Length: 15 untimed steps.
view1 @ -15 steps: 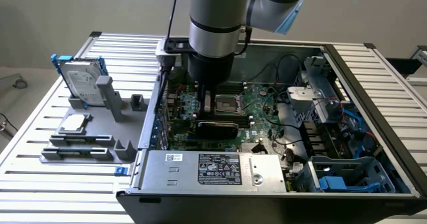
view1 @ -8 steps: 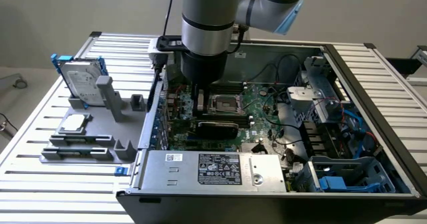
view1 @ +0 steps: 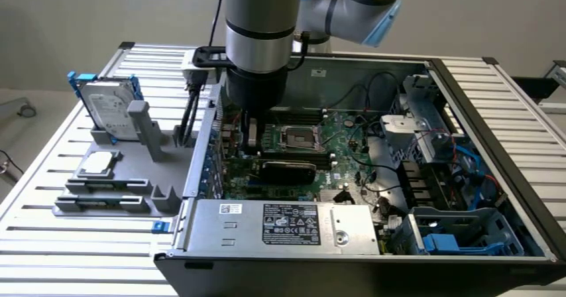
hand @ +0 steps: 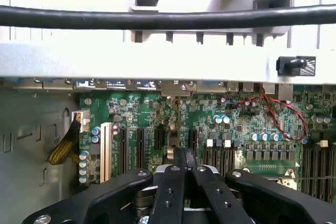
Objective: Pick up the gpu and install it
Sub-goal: 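Press down on the gpu until it lock into place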
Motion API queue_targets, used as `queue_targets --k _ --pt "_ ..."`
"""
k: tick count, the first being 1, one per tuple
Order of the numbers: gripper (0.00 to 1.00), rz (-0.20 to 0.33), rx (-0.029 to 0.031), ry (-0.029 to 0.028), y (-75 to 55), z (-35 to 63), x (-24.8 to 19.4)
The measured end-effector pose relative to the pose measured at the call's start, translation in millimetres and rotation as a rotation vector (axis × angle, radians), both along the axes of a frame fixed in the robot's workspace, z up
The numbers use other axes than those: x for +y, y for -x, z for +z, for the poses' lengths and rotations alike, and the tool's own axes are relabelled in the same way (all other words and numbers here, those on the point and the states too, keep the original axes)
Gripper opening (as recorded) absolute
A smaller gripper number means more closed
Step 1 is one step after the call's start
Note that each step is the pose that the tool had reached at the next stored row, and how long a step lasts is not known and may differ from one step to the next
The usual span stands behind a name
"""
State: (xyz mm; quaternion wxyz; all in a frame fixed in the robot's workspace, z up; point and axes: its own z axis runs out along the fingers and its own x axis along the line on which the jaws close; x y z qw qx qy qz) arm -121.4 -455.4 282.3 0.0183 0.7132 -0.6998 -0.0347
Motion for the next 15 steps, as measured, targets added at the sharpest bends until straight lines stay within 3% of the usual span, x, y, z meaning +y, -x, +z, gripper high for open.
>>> queue_targets --k 4,6,11,15 --pt "0.11 0.000 0.0001 0.0162 5.8 0.1 -1.0" --pt "0.11 0.000 0.0002 0.0212 6.9 0.2 -2.9" --pt "0.11 0.000 0.0009 0.0260 9.6 1.0 -8.3" --pt "0.11 0.000 0.0027 0.0267 14.5 1.3 -9.5"
